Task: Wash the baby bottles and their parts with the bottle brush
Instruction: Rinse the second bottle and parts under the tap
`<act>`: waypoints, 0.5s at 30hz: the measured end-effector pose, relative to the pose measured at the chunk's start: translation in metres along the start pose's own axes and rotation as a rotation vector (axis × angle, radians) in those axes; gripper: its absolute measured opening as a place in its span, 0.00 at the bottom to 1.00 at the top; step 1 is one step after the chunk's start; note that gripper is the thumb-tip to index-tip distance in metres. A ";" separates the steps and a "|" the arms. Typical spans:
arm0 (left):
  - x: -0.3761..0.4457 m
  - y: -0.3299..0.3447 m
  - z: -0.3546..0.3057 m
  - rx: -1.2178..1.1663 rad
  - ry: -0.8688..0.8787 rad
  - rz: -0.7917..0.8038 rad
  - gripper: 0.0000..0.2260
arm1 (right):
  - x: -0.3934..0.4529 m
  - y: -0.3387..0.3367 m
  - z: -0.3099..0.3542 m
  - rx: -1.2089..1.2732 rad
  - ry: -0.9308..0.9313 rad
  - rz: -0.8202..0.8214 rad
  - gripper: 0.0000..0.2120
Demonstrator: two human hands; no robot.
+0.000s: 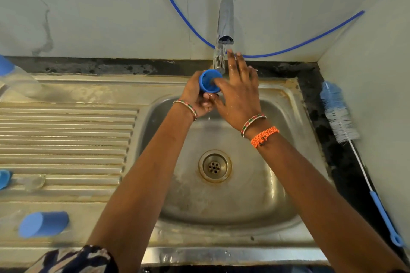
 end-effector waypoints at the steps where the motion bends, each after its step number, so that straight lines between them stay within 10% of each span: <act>1: 0.001 0.000 -0.002 0.010 0.019 -0.025 0.16 | -0.002 -0.002 0.001 -0.033 0.016 -0.024 0.14; 12: 0.013 0.013 0.018 -0.070 0.144 0.011 0.16 | 0.007 0.003 -0.002 0.330 0.410 0.207 0.19; 15: 0.018 0.005 0.017 -0.094 0.135 -0.002 0.18 | 0.010 0.010 0.004 0.450 0.267 0.221 0.14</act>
Point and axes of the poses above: each hand's wrist, its own x-axis towards the middle knuckle, its own y-axis out of the palm, z = x × y, the point moved 5 cm from there along x, towards the middle knuckle, and after that the axes turned 2 degrees about -x, right-handed, at the moved point
